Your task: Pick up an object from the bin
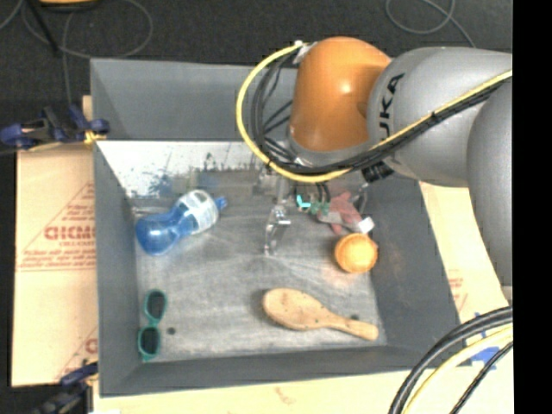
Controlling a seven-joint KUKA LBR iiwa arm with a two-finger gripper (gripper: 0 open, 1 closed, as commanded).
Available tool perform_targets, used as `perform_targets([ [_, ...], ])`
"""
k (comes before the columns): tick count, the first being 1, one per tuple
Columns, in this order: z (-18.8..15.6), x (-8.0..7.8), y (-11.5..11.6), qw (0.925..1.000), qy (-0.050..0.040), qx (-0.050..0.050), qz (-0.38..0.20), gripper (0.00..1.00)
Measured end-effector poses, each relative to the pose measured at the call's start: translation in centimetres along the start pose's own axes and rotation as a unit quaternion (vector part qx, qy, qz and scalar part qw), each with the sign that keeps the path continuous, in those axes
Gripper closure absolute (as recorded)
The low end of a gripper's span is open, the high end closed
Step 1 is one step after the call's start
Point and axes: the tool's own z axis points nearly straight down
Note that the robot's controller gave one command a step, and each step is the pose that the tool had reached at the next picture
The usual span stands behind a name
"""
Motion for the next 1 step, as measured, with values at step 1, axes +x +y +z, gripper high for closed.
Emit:
perform_targets([
  [1,-0.50,-0.15,-0.01,1.0000,-0.0040,0.000,0.000,0.00],
])
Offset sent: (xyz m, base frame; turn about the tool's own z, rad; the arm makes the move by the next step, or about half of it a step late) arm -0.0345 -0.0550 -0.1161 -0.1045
